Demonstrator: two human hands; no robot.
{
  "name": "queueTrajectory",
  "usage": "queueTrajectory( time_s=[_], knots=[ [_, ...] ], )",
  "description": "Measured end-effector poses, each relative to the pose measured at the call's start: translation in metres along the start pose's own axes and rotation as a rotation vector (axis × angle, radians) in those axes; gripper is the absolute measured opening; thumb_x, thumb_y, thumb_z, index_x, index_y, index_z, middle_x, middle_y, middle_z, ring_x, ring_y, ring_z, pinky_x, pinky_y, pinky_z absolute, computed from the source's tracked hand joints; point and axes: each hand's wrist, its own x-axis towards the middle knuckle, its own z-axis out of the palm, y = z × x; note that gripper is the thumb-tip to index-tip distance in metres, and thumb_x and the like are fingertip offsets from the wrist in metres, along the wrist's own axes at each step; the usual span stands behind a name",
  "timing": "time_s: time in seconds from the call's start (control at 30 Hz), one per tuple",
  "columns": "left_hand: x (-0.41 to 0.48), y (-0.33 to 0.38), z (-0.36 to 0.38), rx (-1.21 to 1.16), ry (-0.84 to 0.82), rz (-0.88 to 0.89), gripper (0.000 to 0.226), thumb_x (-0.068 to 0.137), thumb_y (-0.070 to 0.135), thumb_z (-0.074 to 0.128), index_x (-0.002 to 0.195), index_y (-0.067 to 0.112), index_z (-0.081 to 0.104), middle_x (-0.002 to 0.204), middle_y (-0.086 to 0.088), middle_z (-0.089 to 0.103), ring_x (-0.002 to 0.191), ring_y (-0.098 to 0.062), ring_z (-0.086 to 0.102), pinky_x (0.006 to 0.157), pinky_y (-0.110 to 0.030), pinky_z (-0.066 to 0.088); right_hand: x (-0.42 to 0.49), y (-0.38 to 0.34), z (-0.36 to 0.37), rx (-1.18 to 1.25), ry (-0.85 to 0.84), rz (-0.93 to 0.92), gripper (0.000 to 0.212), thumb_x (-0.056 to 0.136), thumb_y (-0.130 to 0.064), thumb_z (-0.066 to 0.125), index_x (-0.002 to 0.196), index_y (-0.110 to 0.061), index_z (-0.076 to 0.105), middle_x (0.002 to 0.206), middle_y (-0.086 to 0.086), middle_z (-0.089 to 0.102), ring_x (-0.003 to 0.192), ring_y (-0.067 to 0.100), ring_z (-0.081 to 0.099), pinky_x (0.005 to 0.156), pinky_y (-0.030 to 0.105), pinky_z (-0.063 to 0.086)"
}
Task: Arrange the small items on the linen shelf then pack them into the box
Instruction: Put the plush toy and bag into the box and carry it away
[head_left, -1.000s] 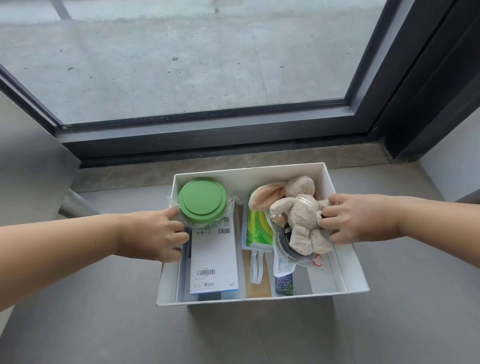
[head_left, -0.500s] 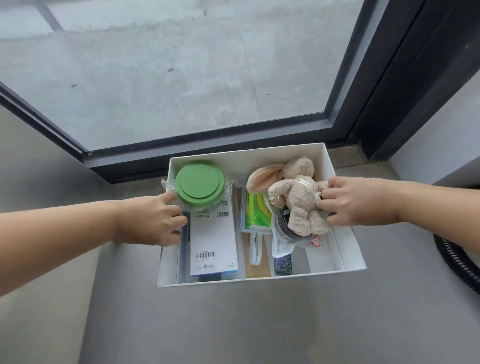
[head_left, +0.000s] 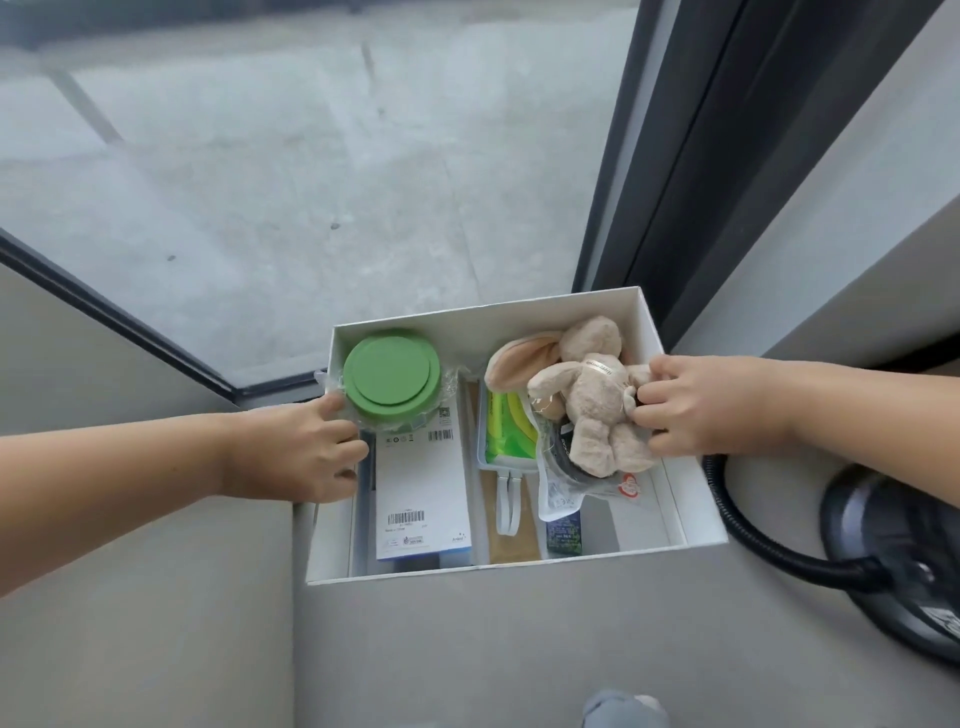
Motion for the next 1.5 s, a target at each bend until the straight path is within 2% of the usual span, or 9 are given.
queueTrajectory(
  time_s=[0.17, 0.3, 0.47, 0.7, 0.87, 1.0, 1.1, 1.27, 1.5],
  knots=[
    [-0.023, -0.035, -0.107, 0.008, 0.056, 0.002, 0.022, 0.068, 0.003, 0.065, 0.057, 0.018, 0.052, 0.058, 0.000, 0.049, 0.049, -0.019, 0.047, 0.062, -0.031, 0.050, -0.034, 0.032, -0.110, -0.010, -0.018, -0.005, 0.030, 0.037, -0.012, 0.082, 0.055, -0.022, 0.059, 0.063, -0.001, 0.059, 0.057, 0.016, 0.056, 0.059, 0.026, 0.049],
    [-0.040, -0.055, -0.190, 0.015, 0.111, -0.007, 0.025, 0.071, -0.001, 0.056, 0.056, 0.018, 0.051, 0.058, 0.000, 0.048, 0.049, -0.019, 0.047, 0.060, -0.031, 0.051, -0.063, 0.053, -0.199, -0.020, -0.007, -0.002, 0.029, 0.042, -0.012, 0.082, 0.058, -0.021, 0.060, 0.066, -0.001, 0.060, 0.059, 0.017, 0.057, 0.060, 0.026, 0.051],
    [-0.059, -0.068, -0.282, -0.005, 0.108, -0.003, 0.023, 0.069, 0.006, 0.067, 0.057, 0.019, 0.052, 0.059, 0.001, 0.049, 0.050, -0.019, 0.048, 0.062, -0.029, 0.051, -0.096, 0.068, -0.288, -0.040, 0.024, -0.027, 0.028, 0.045, -0.009, 0.081, 0.057, -0.020, 0.059, 0.067, 0.000, 0.060, 0.058, 0.017, 0.057, 0.059, 0.025, 0.051],
    [-0.075, -0.079, -0.376, 0.067, 0.114, 0.016, 0.021, 0.073, 0.006, 0.067, 0.062, 0.018, 0.052, 0.063, 0.001, 0.048, 0.054, -0.020, 0.048, 0.069, -0.032, 0.052, -0.140, 0.062, -0.382, -0.055, 0.034, -0.004, 0.023, 0.050, -0.008, 0.074, 0.056, -0.019, 0.055, 0.069, 0.002, 0.059, 0.058, 0.018, 0.056, 0.059, 0.027, 0.052],
    [-0.062, -0.081, -0.416, 0.080, 0.158, 0.020, 0.023, 0.076, 0.007, 0.067, 0.062, 0.017, 0.052, 0.063, 0.000, 0.048, 0.054, -0.021, 0.048, 0.067, -0.031, 0.051, -0.175, 0.052, -0.429, -0.108, -0.012, 0.016, 0.025, 0.042, -0.007, 0.075, 0.054, -0.019, 0.056, 0.069, 0.004, 0.062, 0.058, 0.019, 0.058, 0.059, 0.024, 0.052],
    [-0.043, -0.089, -0.429, 0.125, 0.229, 0.013, 0.024, 0.076, 0.007, 0.067, 0.062, 0.017, 0.051, 0.064, 0.000, 0.049, 0.055, -0.021, 0.048, 0.068, -0.034, 0.052, -0.204, 0.054, -0.446, -0.148, -0.004, 0.008, 0.020, 0.046, -0.001, 0.061, 0.056, -0.017, 0.056, 0.070, 0.005, 0.061, 0.059, 0.019, 0.059, 0.058, 0.024, 0.052],
    [-0.028, -0.100, -0.431, 0.148, 0.257, 0.041, 0.025, 0.076, 0.005, 0.066, 0.062, 0.016, 0.049, 0.064, 0.000, 0.047, 0.055, -0.021, 0.047, 0.068, -0.035, 0.051, -0.220, 0.051, -0.456, -0.162, -0.048, 0.037, 0.019, 0.046, -0.002, 0.062, 0.056, -0.017, 0.057, 0.070, 0.004, 0.061, 0.059, 0.019, 0.058, 0.058, 0.024, 0.051],
    [-0.007, -0.136, -0.422, 0.210, 0.324, 0.144, 0.027, 0.079, 0.005, 0.066, 0.064, 0.017, 0.047, 0.066, 0.000, 0.047, 0.057, -0.020, 0.047, 0.071, -0.035, 0.050, -0.238, 0.035, -0.462, -0.147, -0.122, 0.165, 0.026, 0.043, -0.005, 0.073, 0.056, -0.019, 0.054, 0.067, 0.000, 0.058, 0.058, 0.018, 0.055, 0.060, 0.024, 0.051],
    [0.025, -0.201, -0.425, 0.296, 0.389, 0.398, 0.024, 0.079, 0.006, 0.066, 0.065, 0.017, 0.051, 0.069, 0.001, 0.052, 0.062, -0.020, 0.053, 0.076, -0.035, 0.051, -0.236, -0.002, -0.466, -0.116, -0.130, 0.443, 0.030, 0.047, 0.000, 0.074, 0.054, -0.017, 0.051, 0.064, 0.002, 0.055, 0.055, 0.020, 0.051, 0.057, 0.025, 0.049]
  ],
)
